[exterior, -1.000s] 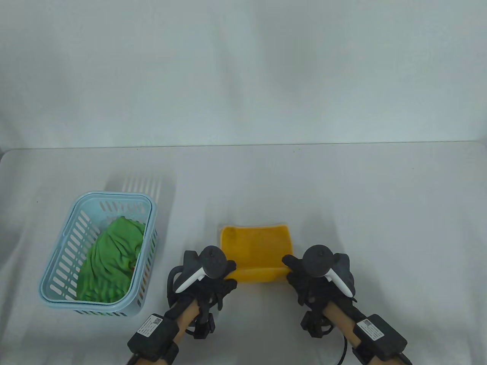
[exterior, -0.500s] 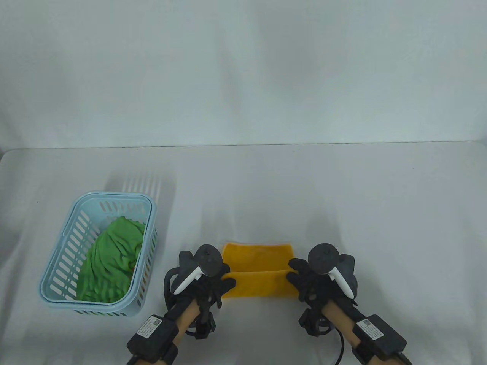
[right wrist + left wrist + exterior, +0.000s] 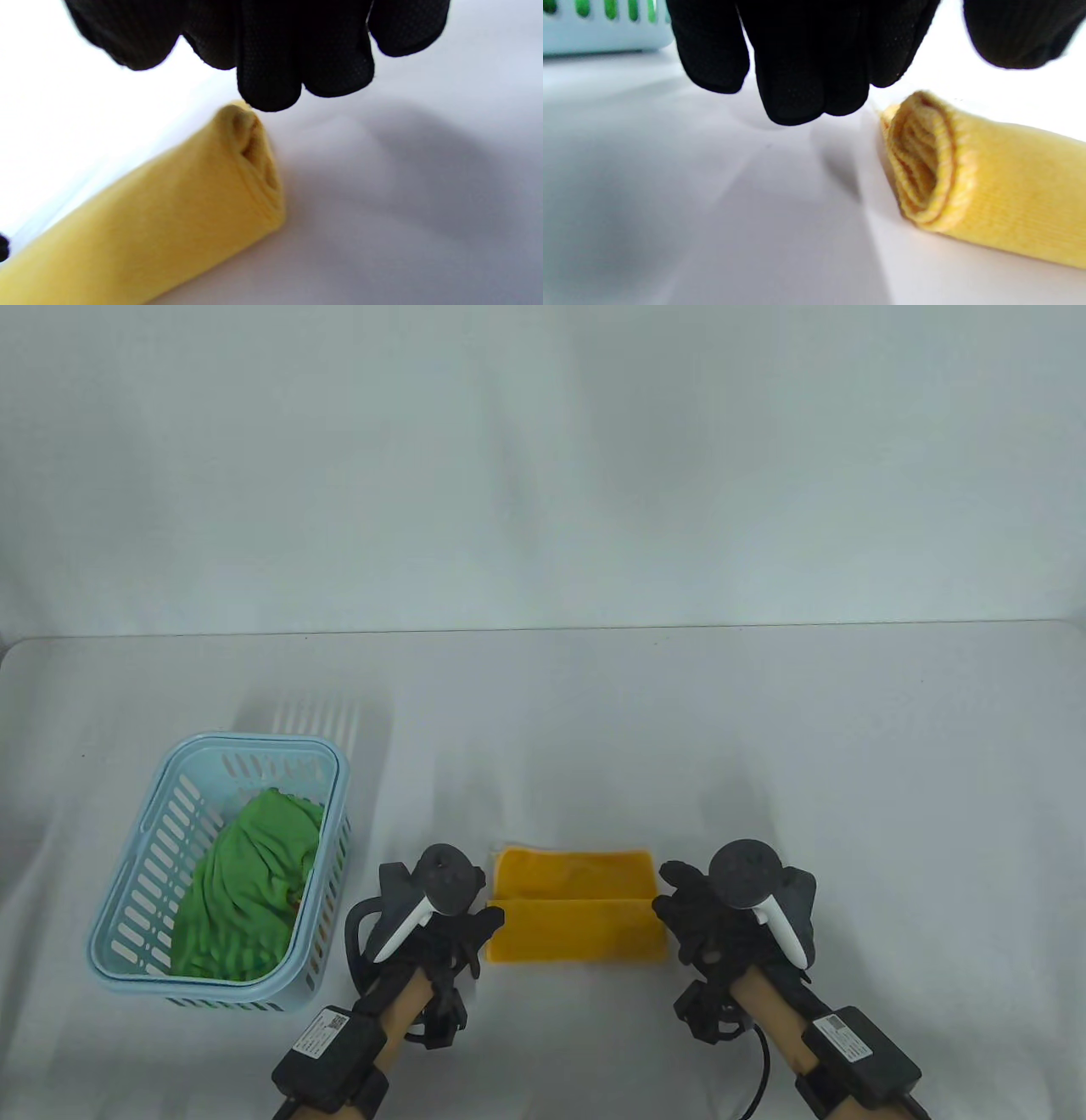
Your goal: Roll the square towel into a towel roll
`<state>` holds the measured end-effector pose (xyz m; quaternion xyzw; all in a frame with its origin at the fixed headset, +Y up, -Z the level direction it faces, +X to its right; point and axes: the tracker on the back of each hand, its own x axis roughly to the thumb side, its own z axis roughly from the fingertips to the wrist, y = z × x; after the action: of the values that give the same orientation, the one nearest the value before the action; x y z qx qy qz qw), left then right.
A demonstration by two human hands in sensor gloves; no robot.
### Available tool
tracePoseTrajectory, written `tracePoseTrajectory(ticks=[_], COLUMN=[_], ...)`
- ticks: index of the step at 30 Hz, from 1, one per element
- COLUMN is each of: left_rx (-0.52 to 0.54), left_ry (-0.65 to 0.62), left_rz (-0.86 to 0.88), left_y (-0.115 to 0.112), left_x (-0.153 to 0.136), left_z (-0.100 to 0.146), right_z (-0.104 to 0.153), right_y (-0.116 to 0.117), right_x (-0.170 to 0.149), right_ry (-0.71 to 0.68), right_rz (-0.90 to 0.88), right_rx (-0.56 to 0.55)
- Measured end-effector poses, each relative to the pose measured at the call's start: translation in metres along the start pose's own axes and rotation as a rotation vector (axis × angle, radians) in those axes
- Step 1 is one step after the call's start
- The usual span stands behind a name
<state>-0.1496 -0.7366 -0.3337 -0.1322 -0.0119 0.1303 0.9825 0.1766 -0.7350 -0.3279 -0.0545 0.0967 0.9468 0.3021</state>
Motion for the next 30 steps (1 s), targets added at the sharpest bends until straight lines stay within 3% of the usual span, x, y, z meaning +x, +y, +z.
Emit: tracePoseTrajectory(ticks=[7,12,19,30], left_rx=[0.067,0.025,-0.022,-0.092], left_ry=[-0.144,-0.27,-0.274,-0.237], left_rz=[-0.157,-0.244,-0.369,-0.406], left_y=[0.004,-0.004,-0.023,-0.039], left_x=[0.029,0.044,0.048,0.043], left_z=[0.017,0.02,0.018,0.007], right_z=[0.019,0.024,0.022,0.014], right_y=[0.004,0.015,0.036,0.054], right_x=[0.023,0.033,0.033,0.024], right_ry=[-0.148,-0.206,-0.203,-0.149], right_rz=[0.134,0.252,0.381,0.5], right_rx=[-0.035,-0.002,0.074,0.134])
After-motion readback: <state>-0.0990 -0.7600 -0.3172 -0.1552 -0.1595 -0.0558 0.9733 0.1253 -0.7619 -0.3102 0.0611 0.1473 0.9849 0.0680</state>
